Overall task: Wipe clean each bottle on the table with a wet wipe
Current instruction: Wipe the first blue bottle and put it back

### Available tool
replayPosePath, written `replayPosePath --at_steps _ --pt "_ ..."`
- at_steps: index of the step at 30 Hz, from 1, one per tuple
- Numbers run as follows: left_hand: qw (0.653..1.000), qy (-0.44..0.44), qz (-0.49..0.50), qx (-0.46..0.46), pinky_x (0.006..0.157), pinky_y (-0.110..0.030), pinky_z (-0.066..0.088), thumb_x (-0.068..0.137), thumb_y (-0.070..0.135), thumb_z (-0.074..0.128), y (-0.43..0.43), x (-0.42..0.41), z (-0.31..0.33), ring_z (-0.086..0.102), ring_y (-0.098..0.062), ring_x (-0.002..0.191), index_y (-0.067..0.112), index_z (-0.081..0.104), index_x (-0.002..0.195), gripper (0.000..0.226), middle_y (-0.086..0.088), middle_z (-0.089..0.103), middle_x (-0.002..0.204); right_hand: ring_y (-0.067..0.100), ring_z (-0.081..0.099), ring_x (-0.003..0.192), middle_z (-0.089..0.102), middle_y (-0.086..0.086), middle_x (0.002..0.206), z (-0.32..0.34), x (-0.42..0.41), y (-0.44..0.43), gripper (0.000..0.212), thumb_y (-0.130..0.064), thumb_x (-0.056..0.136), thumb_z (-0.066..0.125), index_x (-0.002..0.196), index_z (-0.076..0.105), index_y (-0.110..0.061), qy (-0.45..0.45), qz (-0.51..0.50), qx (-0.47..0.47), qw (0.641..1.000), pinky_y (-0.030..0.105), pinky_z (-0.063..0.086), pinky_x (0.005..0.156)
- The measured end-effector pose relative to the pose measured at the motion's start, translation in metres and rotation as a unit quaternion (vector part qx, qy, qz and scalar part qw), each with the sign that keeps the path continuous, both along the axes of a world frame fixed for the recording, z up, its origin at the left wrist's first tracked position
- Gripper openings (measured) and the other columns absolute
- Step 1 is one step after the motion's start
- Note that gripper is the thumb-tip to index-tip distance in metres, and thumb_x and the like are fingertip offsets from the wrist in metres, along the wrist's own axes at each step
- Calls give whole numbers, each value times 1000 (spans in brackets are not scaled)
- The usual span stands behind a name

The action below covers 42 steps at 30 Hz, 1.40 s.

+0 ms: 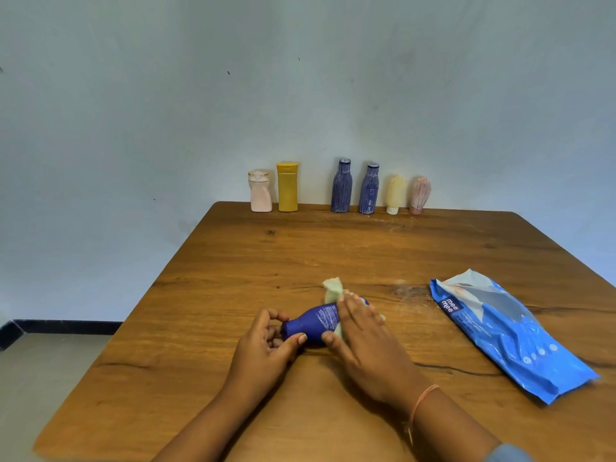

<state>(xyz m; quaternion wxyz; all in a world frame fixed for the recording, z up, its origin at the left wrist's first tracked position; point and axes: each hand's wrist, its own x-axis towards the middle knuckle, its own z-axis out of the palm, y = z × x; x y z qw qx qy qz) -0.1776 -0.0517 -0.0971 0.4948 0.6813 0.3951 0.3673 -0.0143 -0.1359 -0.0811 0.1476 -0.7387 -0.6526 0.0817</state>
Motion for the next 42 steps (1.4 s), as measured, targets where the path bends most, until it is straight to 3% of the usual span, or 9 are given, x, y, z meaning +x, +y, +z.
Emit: replayPosePath --at_steps 6,9,14,17,23,28,32,37,42 --pt "1000 23 -14 1 64 -30 49 72 -1 74 3 -1 -1 57 -17 64 25 53 91 39 -10 64 77 12 -25 138 -22 3 153 3 -4 -3 101 -76 67 -10 146 -14 -13 17 -60 -19 998 24 -16 108" --pt "1000 23 -9 -9 59 -27 46 73 -1 73 3 -1 -1 51 -8 55 23 55 90 34 -3 62 69 14 -32 135 -27 5 151 -5 -30 -5 107 -81 63 -19 144 -18 -11 14 -15 3 1000 26 -21 111" --pt "1000 17 -12 20 58 -16 46 78 -2 65 1 0 4 57 -6 60 16 59 85 20 5 65 67 9 -34 134 -28 0 150 4 -71 -8 102 -76 69 -4 146 -12 -10 59 112 -17 992 28 -19 113" --pt "1000 10 -7 14 61 -12 48 79 -4 63 0 -1 5 63 -3 67 18 60 84 23 4 69 71 5 -30 136 -20 -2 154 3 -67 -5 98 -76 72 -4 147 -8 -14 44 132 1 990 29 -17 113" --pt "999 -34 -4 -37 72 -36 49 74 -3 71 -1 0 2 59 -23 72 19 60 93 31 -20 68 80 2 -16 139 -10 -6 156 4 -17 -2 102 -78 66 -16 149 -5 -19 61 1 -5 998 26 -11 113" --pt "997 -64 9 -44 77 -26 54 76 -1 69 -2 3 11 64 -16 86 22 59 99 35 0 68 95 11 10 142 13 -2 156 16 14 -4 67 -54 94 27 148 16 -16 117 -87 -15 989 28 13 115" --pt "993 -102 9 -54 77 -26 53 78 4 67 -6 9 23 65 -11 91 23 58 107 35 1 65 106 14 30 133 39 -1 145 14 13 -3 45 -33 98 39 140 40 -16 139 -140 65 978 26 27 108" --pt "985 -155 40 -58 68 -17 54 77 0 68 -15 23 29 66 -4 75 18 59 105 34 -6 65 101 6 8 142 18 -3 155 6 -21 -6 52 -31 100 34 147 21 -14 200 -151 107 962 17 6 111" --pt "984 -152 58 -76 81 -38 55 75 6 72 -14 30 37 65 -16 84 19 61 96 28 -3 65 93 -11 -2 134 8 -19 150 19 -44 -13 56 -11 97 36 147 14 -22 253 -34 148 955 7 1 108"
